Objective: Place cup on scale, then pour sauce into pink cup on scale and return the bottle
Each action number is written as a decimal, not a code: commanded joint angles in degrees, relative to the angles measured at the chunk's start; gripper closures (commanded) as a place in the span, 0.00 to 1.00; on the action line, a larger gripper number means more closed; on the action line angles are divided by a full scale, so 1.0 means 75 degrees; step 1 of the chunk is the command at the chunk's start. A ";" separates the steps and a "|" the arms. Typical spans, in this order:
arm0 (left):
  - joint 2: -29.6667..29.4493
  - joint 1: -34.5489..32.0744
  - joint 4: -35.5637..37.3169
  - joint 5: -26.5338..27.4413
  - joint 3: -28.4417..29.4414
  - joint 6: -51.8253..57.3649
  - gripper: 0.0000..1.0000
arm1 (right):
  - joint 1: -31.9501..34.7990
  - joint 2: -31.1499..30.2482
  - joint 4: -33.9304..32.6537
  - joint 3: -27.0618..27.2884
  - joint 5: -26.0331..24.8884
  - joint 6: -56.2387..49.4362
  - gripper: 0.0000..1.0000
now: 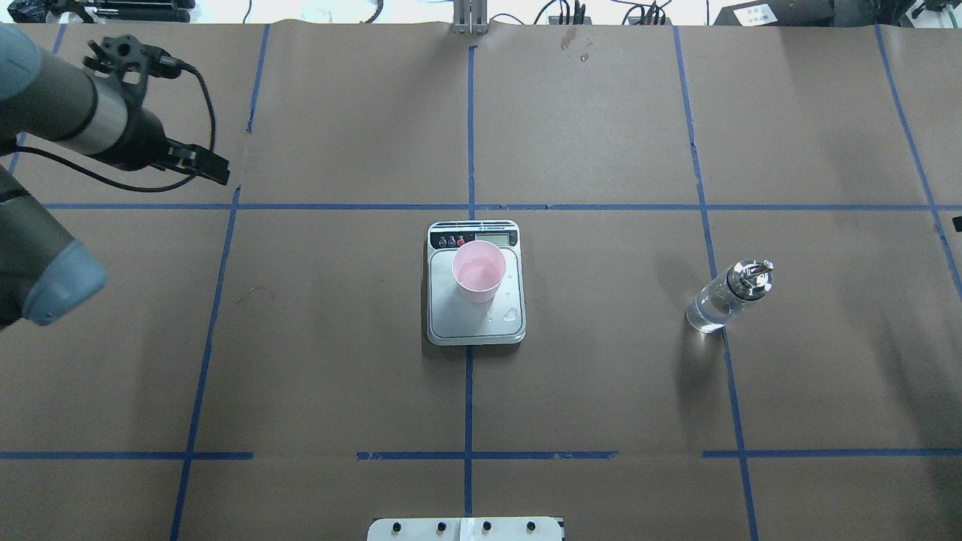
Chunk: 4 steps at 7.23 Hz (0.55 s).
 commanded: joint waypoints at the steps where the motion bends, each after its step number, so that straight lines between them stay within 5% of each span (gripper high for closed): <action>1: 0.0372 -0.2063 -0.0009 -0.1770 0.1133 0.2549 0.00 | 0.0461 0.0696 -0.2178 -0.0014 0.0543 -0.1266 0.00; 2: 0.0361 -0.3420 0.0211 -0.2641 0.1942 0.4035 0.00 | 0.0462 0.0720 -0.2544 -0.0199 0.0999 -0.1360 0.00; 4: 0.0872 -0.3633 0.0800 -0.2141 0.2008 0.4202 0.00 | 0.0938 0.0709 -0.2571 -0.0355 0.1635 -0.1384 0.00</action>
